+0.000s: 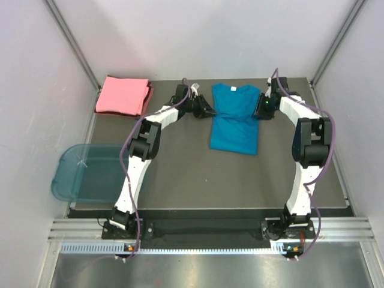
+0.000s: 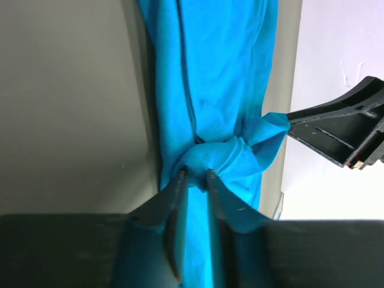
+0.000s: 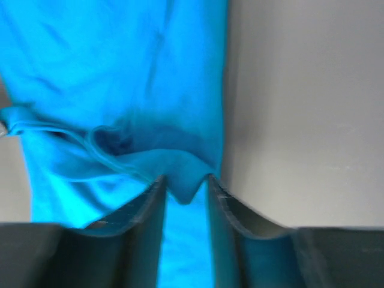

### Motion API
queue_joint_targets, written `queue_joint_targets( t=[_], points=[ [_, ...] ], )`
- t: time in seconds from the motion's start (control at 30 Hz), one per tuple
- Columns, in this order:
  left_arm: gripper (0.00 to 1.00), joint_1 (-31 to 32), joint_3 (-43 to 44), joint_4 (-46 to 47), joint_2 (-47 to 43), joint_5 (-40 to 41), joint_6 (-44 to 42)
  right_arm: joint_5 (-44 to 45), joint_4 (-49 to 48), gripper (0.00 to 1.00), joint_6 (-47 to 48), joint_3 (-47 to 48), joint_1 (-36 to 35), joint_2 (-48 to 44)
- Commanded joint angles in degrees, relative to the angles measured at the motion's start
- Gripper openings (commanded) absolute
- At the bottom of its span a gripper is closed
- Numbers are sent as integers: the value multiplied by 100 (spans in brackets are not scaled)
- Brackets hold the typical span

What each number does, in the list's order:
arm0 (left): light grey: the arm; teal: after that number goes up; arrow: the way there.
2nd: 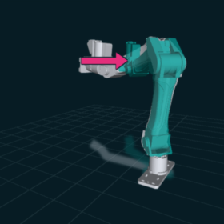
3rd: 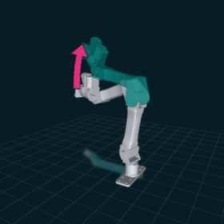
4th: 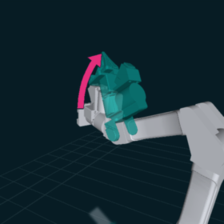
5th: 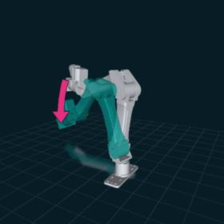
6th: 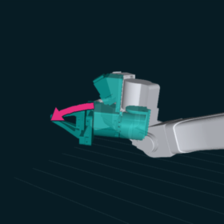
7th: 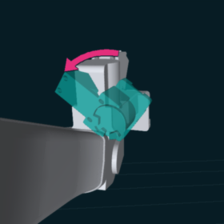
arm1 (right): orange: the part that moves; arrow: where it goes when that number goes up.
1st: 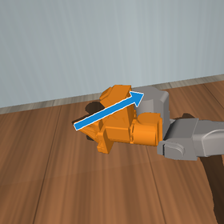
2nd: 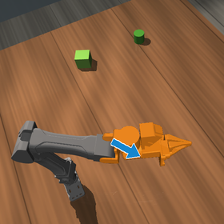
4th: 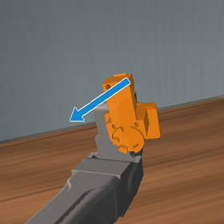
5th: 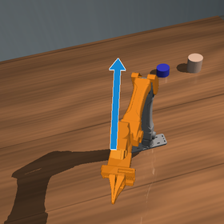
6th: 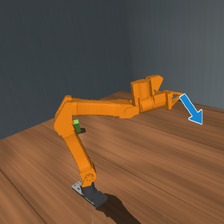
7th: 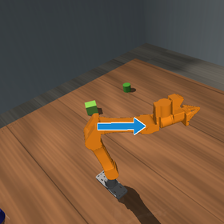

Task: Fold and stack the t-shirts
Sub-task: Fold the tshirt

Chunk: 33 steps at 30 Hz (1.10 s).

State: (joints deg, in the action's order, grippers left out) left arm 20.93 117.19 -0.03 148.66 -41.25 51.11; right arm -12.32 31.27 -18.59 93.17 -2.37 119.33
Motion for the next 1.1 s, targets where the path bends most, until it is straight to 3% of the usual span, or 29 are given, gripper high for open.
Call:
queue_joint_targets(
  t=[0.0,0.03,0.07,0.13,0.27,0.33,0.4,0.53,0.63,0.83,1.07],
  points=[
    [29,-80,270,337,-231,12,-31,-323,-200,37,153,413,61,-190],
    [36,-89,270,276,-293,38,-101,-376,-209,41,215,422,61,-304],
    [37,-115,270,241,-407,82,-145,-464,-165,50,311,448,53,-348],
    [37,-150,261,153,-539,205,-268,-570,-147,55,593,457,26,-454],
    [38,-194,200,-293,-864,302,-628,-683,-86,52,987,422,0,-551],
    [36,-168,42,-392,-961,285,-822,-1043,-94,40,1181,422,-44,-560],
    [36,-151,-134,-366,-1102,232,-901,-1570,-94,39,1532,518,-105,-490],
    [34,-115,-590,-138,-1190,83,-866,-2265,-165,58,2464,720,-106,-297],
    [32,-107,-653,-32,-1085,-180,-805,-2556,361,65,3070,1578,-97,195],
    [29,43,-741,-41,-1015,-462,-893,-3013,1468,74,4335,2740,-70,1153],
    [28,201,-715,293,-865,-621,-761,-3557,1855,82,5198,2996,-70,1452]
  ],
)
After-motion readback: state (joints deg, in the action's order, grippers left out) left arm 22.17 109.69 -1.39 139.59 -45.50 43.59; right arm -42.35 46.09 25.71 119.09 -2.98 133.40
